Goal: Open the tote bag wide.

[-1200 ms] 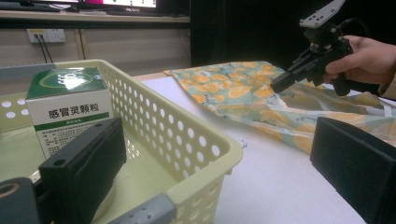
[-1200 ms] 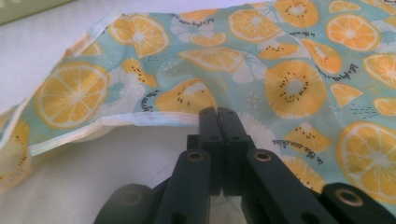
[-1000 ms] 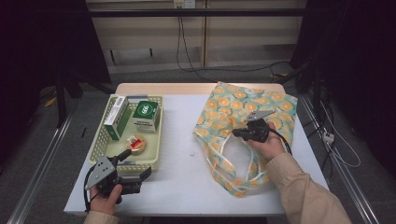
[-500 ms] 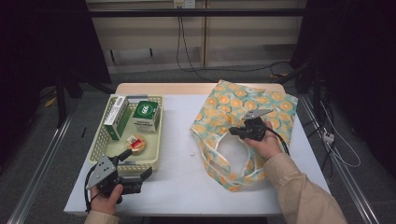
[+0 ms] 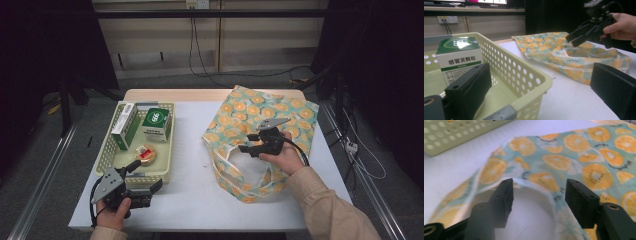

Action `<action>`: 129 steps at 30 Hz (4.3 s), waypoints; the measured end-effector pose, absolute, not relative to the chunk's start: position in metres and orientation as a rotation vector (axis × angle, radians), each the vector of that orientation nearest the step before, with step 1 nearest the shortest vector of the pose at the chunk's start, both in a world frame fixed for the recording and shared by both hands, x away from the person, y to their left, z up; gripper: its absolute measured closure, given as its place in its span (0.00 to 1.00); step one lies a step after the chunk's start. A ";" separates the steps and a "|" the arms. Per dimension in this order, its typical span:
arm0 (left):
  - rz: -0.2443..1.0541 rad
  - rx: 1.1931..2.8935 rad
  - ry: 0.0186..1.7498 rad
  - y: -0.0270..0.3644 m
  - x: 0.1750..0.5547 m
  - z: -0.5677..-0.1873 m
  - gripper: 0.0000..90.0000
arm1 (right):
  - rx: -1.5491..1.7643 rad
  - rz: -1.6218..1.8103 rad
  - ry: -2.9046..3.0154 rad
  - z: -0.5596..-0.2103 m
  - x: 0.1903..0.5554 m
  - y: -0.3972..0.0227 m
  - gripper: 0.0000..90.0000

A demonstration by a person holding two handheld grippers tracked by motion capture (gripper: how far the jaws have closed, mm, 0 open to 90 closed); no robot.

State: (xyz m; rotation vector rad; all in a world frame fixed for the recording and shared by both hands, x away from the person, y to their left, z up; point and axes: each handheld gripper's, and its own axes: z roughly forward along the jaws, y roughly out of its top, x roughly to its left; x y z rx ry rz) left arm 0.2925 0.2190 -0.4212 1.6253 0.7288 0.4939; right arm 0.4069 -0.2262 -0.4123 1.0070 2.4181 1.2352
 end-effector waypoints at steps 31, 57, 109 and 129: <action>0.491 1.624 0.732 0.219 0.292 -0.422 0.04 | 0.867 1.320 2.587 -0.420 0.321 -0.203 0.41; 0.494 1.605 0.757 0.228 0.293 -0.422 0.03 | 0.933 1.408 2.545 -0.421 0.327 -0.219 1.00; 0.497 1.615 0.755 0.229 0.292 -0.423 0.04 | 1.399 1.284 2.116 -0.434 0.485 -0.328 0.92; 0.490 1.619 0.735 0.224 0.291 -0.421 0.04 | 1.140 1.291 2.296 -0.400 0.423 -0.282 0.46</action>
